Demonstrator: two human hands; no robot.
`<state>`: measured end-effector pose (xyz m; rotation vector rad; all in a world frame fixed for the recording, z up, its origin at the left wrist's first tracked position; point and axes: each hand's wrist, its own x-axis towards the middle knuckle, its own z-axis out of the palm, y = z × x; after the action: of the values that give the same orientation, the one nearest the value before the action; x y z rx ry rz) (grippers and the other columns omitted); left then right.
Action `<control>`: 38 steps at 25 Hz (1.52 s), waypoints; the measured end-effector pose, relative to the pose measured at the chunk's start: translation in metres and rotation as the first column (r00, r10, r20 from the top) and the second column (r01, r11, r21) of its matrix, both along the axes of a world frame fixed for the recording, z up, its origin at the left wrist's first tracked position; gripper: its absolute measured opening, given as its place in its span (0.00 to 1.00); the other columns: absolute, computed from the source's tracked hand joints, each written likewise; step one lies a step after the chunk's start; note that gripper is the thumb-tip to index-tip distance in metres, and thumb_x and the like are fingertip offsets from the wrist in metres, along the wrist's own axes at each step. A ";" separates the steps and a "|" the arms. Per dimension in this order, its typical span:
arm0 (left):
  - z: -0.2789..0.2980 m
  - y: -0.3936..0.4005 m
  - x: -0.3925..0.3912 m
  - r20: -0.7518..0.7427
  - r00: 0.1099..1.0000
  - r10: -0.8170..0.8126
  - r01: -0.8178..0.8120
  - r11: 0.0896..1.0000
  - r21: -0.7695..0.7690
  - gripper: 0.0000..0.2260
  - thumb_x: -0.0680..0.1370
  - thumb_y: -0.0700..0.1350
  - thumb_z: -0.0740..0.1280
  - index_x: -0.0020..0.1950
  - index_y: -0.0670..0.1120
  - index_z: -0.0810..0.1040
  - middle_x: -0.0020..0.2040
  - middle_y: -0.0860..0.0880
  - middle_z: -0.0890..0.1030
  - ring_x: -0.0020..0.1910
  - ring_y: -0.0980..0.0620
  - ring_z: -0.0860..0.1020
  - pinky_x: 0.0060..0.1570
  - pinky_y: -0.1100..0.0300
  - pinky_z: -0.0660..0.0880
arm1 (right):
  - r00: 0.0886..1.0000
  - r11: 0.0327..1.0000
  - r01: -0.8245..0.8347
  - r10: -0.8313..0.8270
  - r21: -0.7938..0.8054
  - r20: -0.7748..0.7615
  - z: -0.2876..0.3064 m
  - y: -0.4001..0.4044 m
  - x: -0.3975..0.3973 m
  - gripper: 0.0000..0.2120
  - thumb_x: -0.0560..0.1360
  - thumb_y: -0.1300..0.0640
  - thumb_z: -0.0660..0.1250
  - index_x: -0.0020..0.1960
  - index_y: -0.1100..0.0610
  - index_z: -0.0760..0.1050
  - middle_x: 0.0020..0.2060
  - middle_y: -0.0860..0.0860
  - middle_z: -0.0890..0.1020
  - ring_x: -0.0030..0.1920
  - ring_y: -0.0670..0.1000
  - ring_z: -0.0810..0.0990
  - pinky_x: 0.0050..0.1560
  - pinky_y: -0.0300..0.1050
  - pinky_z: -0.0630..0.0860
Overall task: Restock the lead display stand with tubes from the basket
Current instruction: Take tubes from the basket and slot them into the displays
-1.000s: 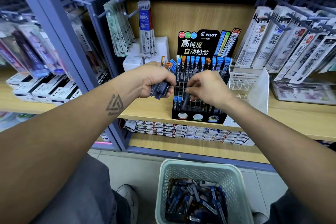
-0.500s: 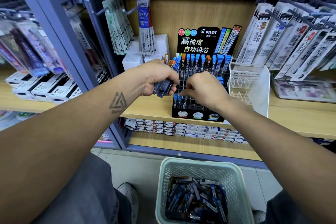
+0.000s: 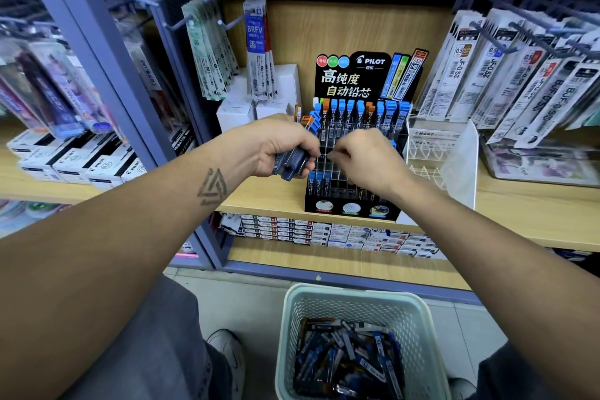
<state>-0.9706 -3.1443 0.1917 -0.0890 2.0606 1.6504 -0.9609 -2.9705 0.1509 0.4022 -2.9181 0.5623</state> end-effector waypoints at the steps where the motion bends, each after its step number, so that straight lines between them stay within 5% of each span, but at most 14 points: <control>1: -0.002 0.000 0.000 0.020 0.999 -0.025 0.025 1.000 0.011 0.05 0.77 0.30 0.65 0.45 0.39 0.74 0.29 0.42 0.78 0.26 0.50 0.78 0.28 0.59 0.79 | 0.997 0.977 0.049 -0.036 -0.210 0.064 0.004 0.000 0.001 0.10 0.81 0.56 0.65 0.46 0.58 0.82 0.34 0.54 0.83 0.33 0.53 0.84 0.39 0.48 0.82; 3: -0.003 0.002 0.002 0.063 0.994 -0.091 0.089 0.995 0.036 0.06 0.78 0.30 0.65 0.44 0.40 0.75 0.29 0.44 0.78 0.27 0.51 0.78 0.29 0.60 0.79 | 0.964 0.743 0.176 0.003 -0.646 0.265 0.015 0.001 0.007 0.08 0.81 0.63 0.64 0.55 0.59 0.81 0.41 0.56 0.86 0.36 0.50 0.85 0.39 0.46 0.83; 5: -0.004 0.007 0.004 0.083 0.984 -0.155 0.150 0.986 0.066 0.06 0.78 0.30 0.64 0.45 0.41 0.74 0.31 0.44 0.78 0.28 0.51 0.79 0.31 0.59 0.80 | 0.929 0.498 0.231 0.144 -0.836 0.342 0.021 0.006 0.010 0.12 0.79 0.67 0.66 0.61 0.61 0.80 0.48 0.57 0.86 0.41 0.51 0.84 0.41 0.45 0.80; 6: -0.004 0.010 0.004 0.083 0.981 -0.175 0.168 0.982 0.085 0.07 0.78 0.30 0.65 0.46 0.41 0.74 0.32 0.43 0.78 0.29 0.51 0.79 0.31 0.59 0.80 | 0.925 0.450 0.231 0.173 -0.863 0.338 0.023 0.010 0.012 0.12 0.78 0.67 0.67 0.60 0.60 0.81 0.49 0.57 0.86 0.42 0.51 0.84 0.43 0.46 0.80; 9: -0.005 0.021 0.004 0.083 0.971 -0.223 0.212 0.970 0.121 0.07 0.78 0.30 0.65 0.47 0.41 0.76 0.34 0.43 0.78 0.31 0.50 0.79 0.32 0.59 0.80 | 0.936 0.415 0.201 0.187 -0.887 0.299 0.025 0.023 0.015 0.10 0.76 0.67 0.70 0.55 0.59 0.83 0.46 0.55 0.87 0.43 0.52 0.83 0.47 0.48 0.80; 20: -0.009 0.059 0.005 0.157 0.922 -0.353 0.324 0.928 0.184 0.05 0.79 0.34 0.64 0.48 0.43 0.76 0.34 0.46 0.76 0.30 0.53 0.75 0.30 0.61 0.76 | 0.951 0.399 0.219 0.118 -0.890 0.287 0.033 0.061 0.019 0.05 0.75 0.68 0.70 0.46 0.60 0.82 0.37 0.53 0.84 0.37 0.49 0.80 0.38 0.40 0.76; 25: -0.010 0.072 0.005 0.193 0.917 -0.350 0.312 0.928 0.202 0.05 0.80 0.34 0.63 0.48 0.43 0.76 0.35 0.45 0.75 0.27 0.54 0.73 0.26 0.65 0.72 | 0.958 0.269 0.261 0.048 -0.927 0.284 0.039 0.077 0.015 0.04 0.80 0.67 0.64 0.47 0.63 0.76 0.33 0.55 0.82 0.32 0.50 0.81 0.35 0.39 0.80; 30: -0.011 0.079 0.002 0.165 0.917 -0.363 0.337 0.927 0.166 0.06 0.79 0.33 0.64 0.48 0.43 0.76 0.34 0.45 0.74 0.26 0.54 0.72 0.25 0.65 0.71 | 0.962 0.403 0.249 0.001 -0.881 0.272 0.045 0.083 0.013 0.06 0.74 0.61 0.74 0.47 0.62 0.78 0.33 0.54 0.82 0.32 0.50 0.81 0.33 0.39 0.77; 38: -0.007 0.070 -0.011 0.138 0.974 -0.178 0.152 0.971 0.183 0.06 0.78 0.32 0.64 0.47 0.42 0.76 0.31 0.45 0.74 0.25 0.53 0.73 0.23 0.63 0.73 | 0.974 0.330 0.226 -0.090 -0.917 0.207 0.058 0.108 0.000 0.04 0.73 0.70 0.72 0.41 0.63 0.80 0.34 0.55 0.83 0.35 0.52 0.82 0.42 0.41 0.80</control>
<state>-0.9812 -3.0744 0.1851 0.0138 1.7562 1.6555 -0.9607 -2.8622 0.2085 -0.1102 -2.0751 2.0965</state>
